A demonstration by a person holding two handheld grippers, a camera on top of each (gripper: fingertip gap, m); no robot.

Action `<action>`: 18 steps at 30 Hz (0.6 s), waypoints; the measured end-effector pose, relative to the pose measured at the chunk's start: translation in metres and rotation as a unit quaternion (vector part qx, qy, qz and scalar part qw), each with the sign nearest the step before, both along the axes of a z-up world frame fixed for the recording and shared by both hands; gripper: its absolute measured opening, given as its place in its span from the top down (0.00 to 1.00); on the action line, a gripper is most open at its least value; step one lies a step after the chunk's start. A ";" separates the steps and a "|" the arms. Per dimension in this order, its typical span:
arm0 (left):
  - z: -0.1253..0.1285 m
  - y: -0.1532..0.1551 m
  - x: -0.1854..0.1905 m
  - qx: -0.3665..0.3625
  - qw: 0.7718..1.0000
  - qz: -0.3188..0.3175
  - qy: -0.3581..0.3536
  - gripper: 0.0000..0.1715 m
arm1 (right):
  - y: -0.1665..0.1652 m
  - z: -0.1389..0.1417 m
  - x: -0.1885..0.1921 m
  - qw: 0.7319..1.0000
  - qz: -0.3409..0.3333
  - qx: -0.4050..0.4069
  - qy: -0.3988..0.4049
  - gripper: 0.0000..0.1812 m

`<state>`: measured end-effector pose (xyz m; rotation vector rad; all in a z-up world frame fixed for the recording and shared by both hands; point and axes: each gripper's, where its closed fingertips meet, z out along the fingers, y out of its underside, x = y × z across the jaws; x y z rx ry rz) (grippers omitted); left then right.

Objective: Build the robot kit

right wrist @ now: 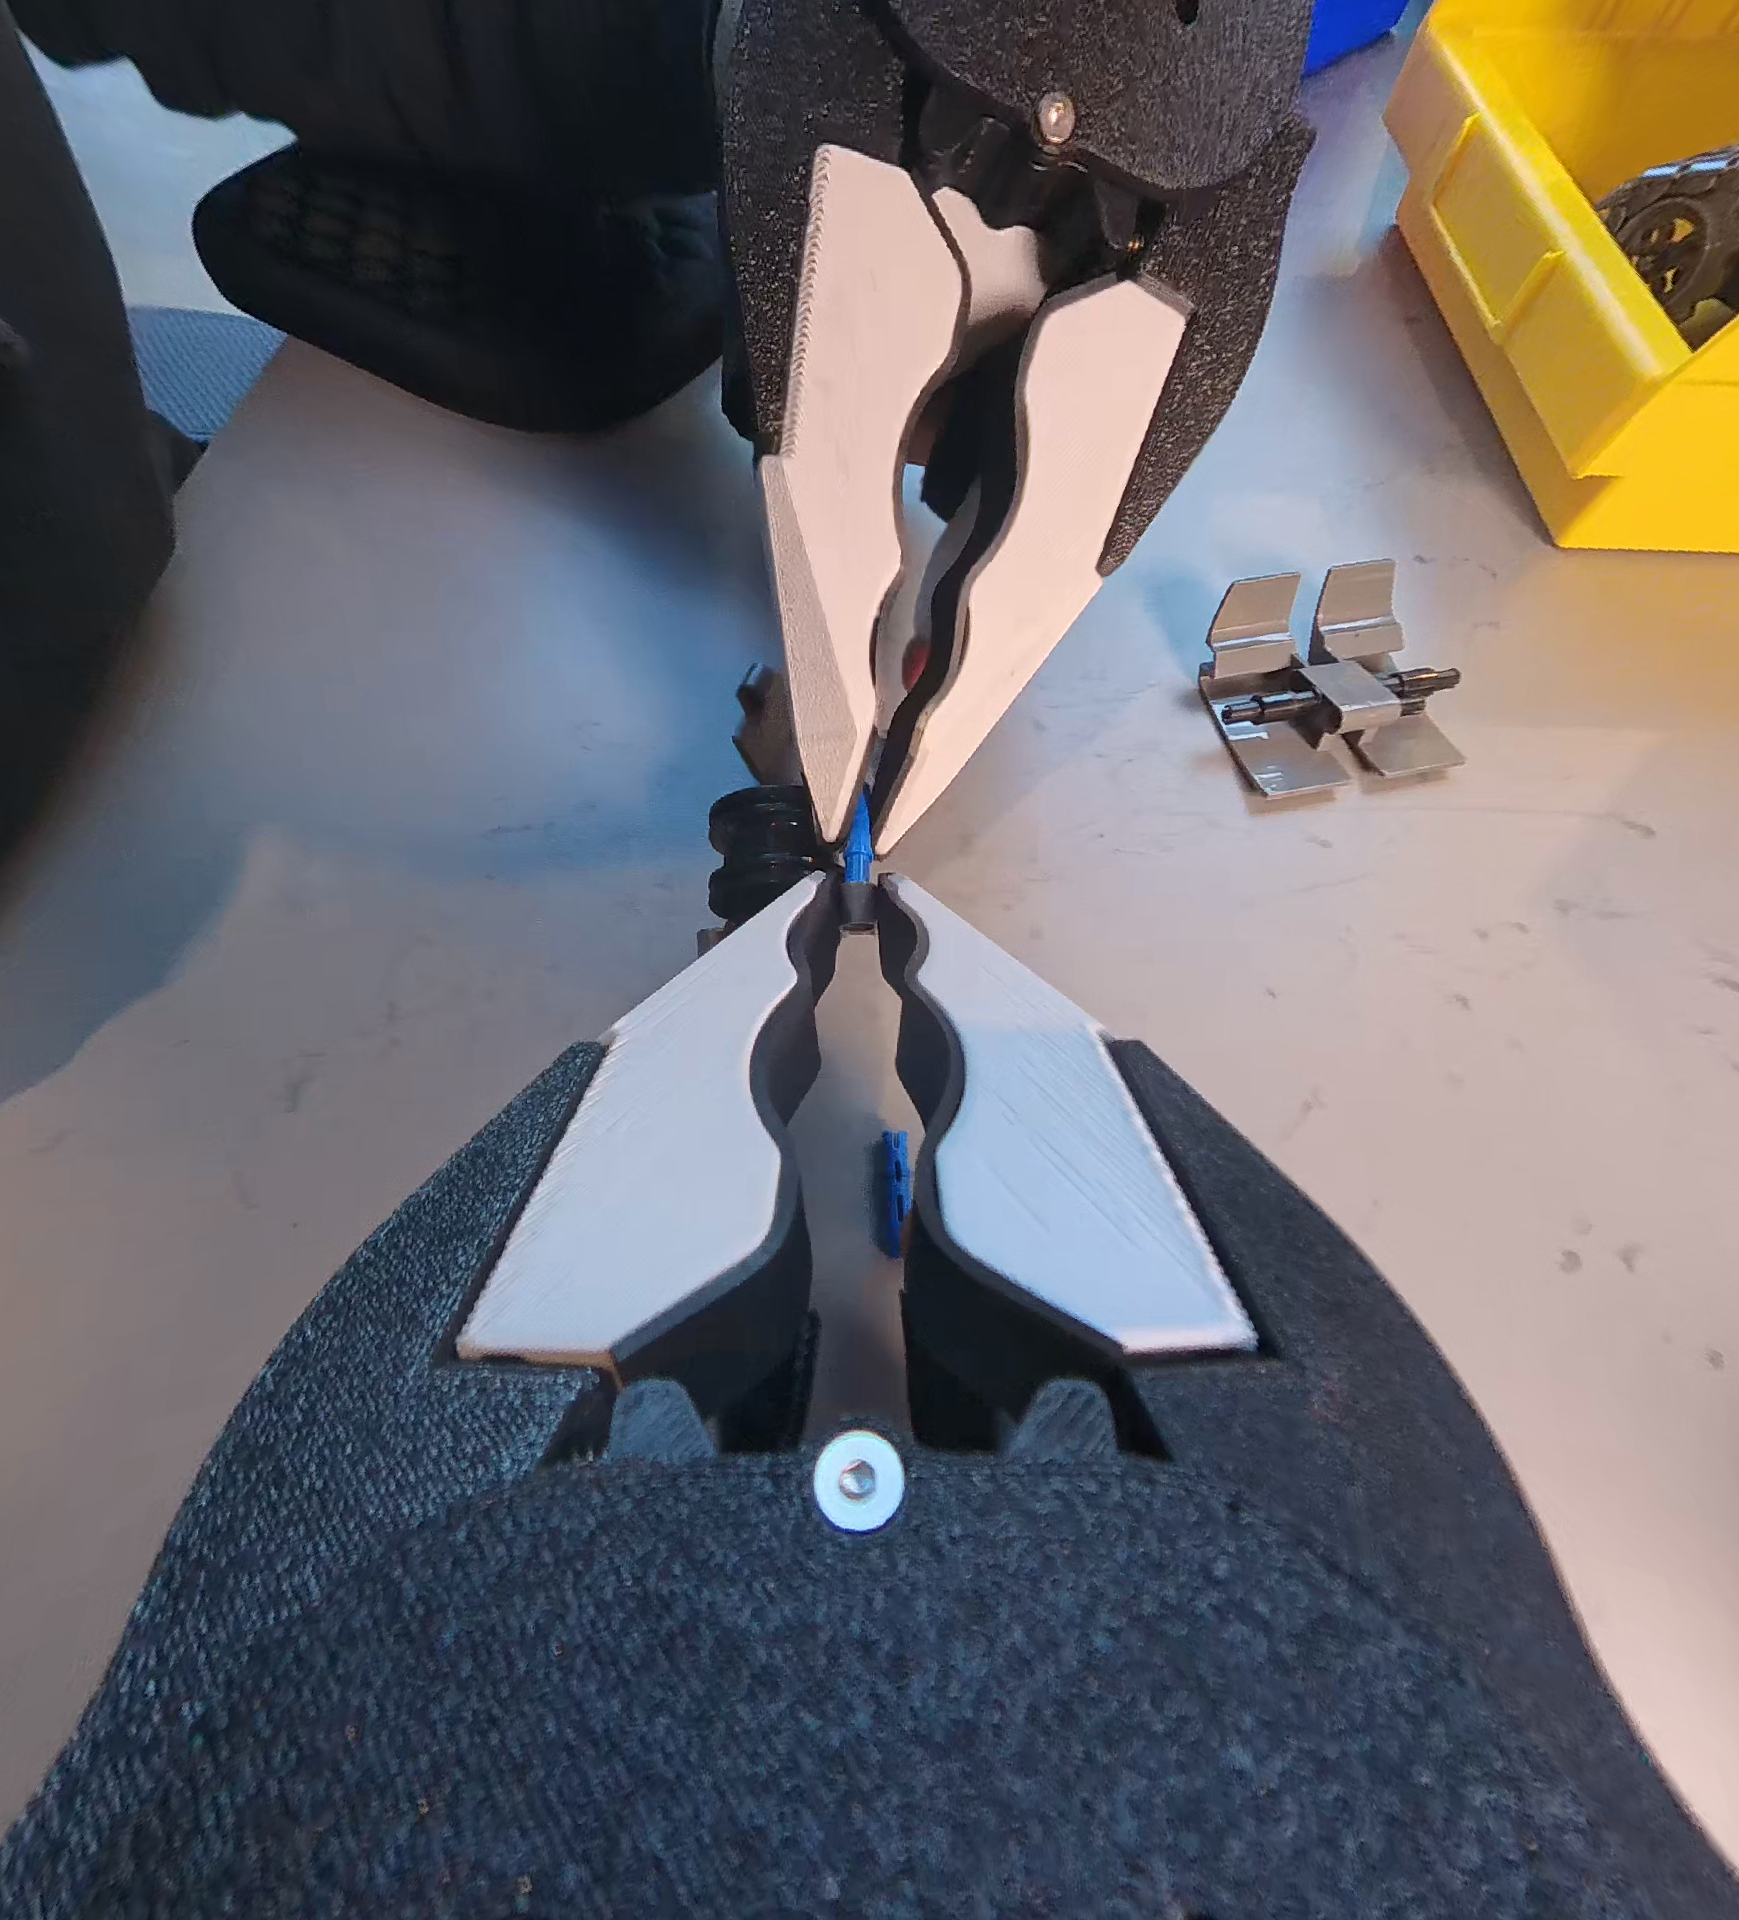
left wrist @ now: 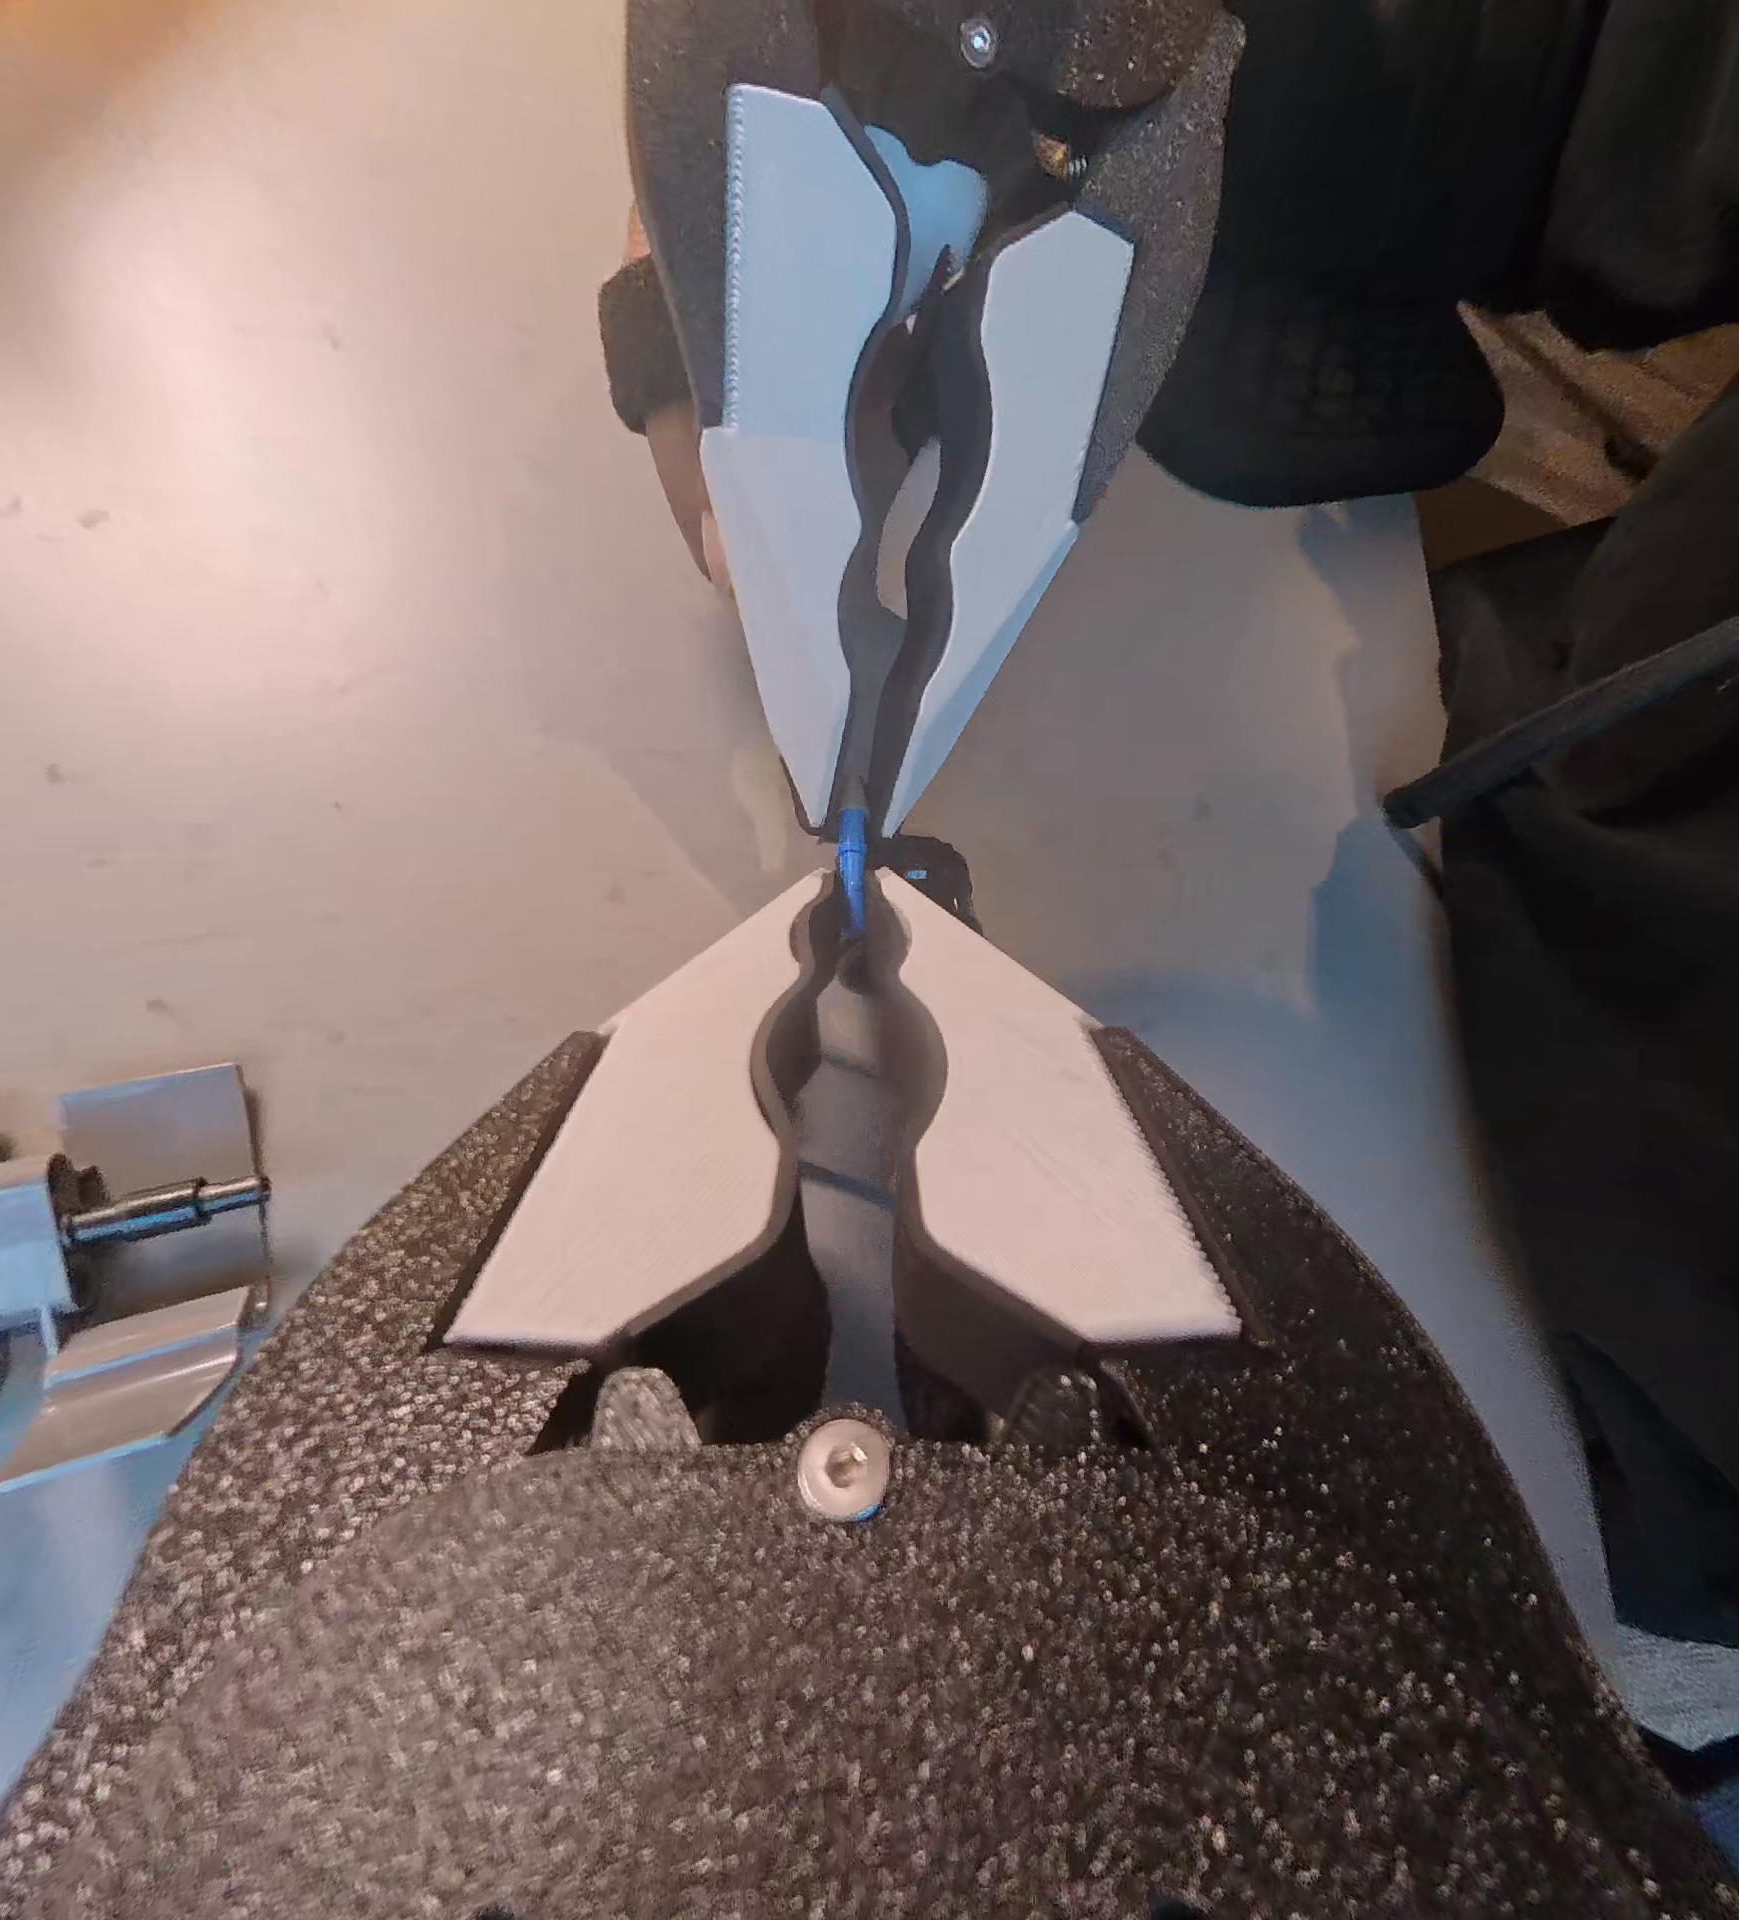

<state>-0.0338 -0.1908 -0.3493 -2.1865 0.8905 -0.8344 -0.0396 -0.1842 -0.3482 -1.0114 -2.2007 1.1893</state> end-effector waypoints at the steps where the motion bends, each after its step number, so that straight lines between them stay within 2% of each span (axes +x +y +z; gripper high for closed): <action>1: 0.000 0.001 0.000 -0.006 1.000 0.007 -0.008 0.99 | 0.001 0.000 0.000 1.000 -0.002 0.000 0.000 0.97; 10: -0.002 -0.003 0.003 -0.047 0.999 0.019 0.006 0.99 | -0.004 0.000 0.001 1.000 0.002 0.017 -0.011 0.97; 18: 0.003 -0.009 0.009 -0.172 0.977 0.051 -0.112 0.99 | -0.008 0.001 0.005 0.995 0.021 0.094 -0.024 0.97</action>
